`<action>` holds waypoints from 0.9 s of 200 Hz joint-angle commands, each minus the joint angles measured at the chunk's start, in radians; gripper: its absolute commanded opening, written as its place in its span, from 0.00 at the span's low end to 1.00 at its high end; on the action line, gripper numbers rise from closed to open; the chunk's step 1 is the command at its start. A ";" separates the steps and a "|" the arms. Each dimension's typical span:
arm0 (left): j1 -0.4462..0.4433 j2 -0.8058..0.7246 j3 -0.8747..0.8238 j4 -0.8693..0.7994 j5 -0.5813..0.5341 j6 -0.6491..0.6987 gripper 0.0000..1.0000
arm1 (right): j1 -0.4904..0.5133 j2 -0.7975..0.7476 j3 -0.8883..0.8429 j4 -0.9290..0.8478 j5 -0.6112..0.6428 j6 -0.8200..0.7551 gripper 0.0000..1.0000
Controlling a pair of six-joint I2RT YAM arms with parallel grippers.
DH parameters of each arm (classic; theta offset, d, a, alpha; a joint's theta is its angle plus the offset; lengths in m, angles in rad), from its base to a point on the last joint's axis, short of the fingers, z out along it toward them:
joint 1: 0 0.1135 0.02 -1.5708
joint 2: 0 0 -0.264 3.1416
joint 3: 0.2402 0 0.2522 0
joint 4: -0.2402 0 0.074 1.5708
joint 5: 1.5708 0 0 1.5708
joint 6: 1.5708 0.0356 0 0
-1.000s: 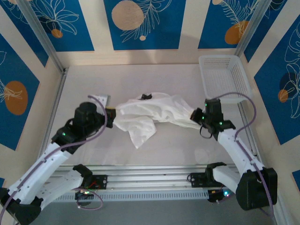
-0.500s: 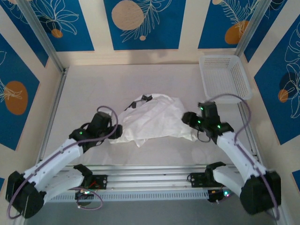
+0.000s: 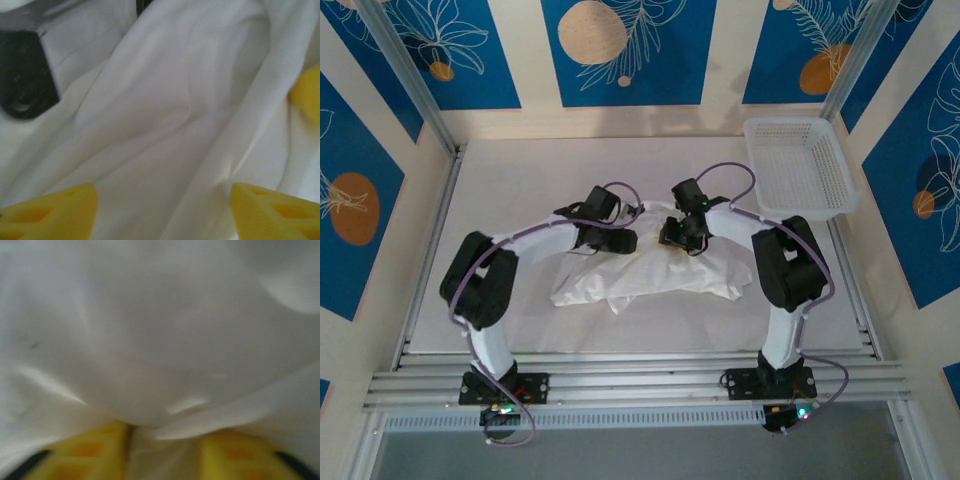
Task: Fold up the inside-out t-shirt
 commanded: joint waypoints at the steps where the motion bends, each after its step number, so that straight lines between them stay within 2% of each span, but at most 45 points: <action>1: 0.010 0.030 0.065 0.036 0.112 0.007 0.11 | -0.005 -0.041 0.027 -0.073 0.024 0.015 0.02; 5: 0.014 0.028 0.065 0.047 0.126 0.001 0.00 | -0.005 -0.062 0.014 -0.065 0.032 0.013 0.00; 34: 0.068 -0.055 0.029 0.133 0.244 -0.082 0.00 | -0.028 -0.272 -0.118 0.006 0.036 -0.024 0.00; 60: 0.107 -0.201 -0.005 0.142 0.257 -0.092 0.00 | -0.023 -0.494 -0.296 0.066 0.040 -0.047 0.00; 84: 0.106 -0.314 -0.052 0.131 0.290 -0.085 0.00 | 0.025 -0.713 -0.503 0.132 0.036 -0.049 0.00; 102: 0.070 -0.367 -0.134 0.154 0.410 -0.068 0.00 | 0.047 -0.845 -0.656 0.140 0.008 0.012 0.00; 118: -0.029 -0.384 -0.206 0.107 0.463 -0.006 0.00 | 0.050 -0.930 -0.749 0.093 -0.021 0.065 0.00; 131: -0.119 -0.391 -0.262 0.066 0.397 0.023 0.00 | 0.050 -0.997 -0.775 0.020 -0.022 0.078 0.00; 135: -0.136 -0.396 -0.281 0.063 0.363 0.018 0.05 | 0.048 -1.018 -0.776 -0.005 -0.014 0.079 0.00; 140: -0.147 -0.402 -0.305 0.068 0.323 0.003 0.16 | 0.048 -1.042 -0.772 -0.039 0.004 0.081 0.00; 144: -0.148 -0.406 -0.321 0.072 0.289 -0.016 0.25 | 0.047 -1.060 -0.767 -0.064 0.022 0.082 0.04; 149: -0.145 -0.411 -0.333 0.073 0.239 -0.039 0.33 | 0.044 -1.078 -0.758 -0.088 0.047 0.082 0.13; 157: -0.141 -0.413 -0.332 0.062 0.155 -0.050 0.41 | 0.037 -1.099 -0.742 -0.100 0.070 0.072 0.31; 161: -0.140 -0.412 -0.324 0.053 0.117 -0.045 0.43 | 0.034 -1.101 -0.734 -0.093 0.070 0.061 0.36; 180: -0.126 -0.381 -0.252 0.003 -0.065 -0.051 0.47 | 0.027 -1.047 -0.659 -0.037 0.030 0.015 0.39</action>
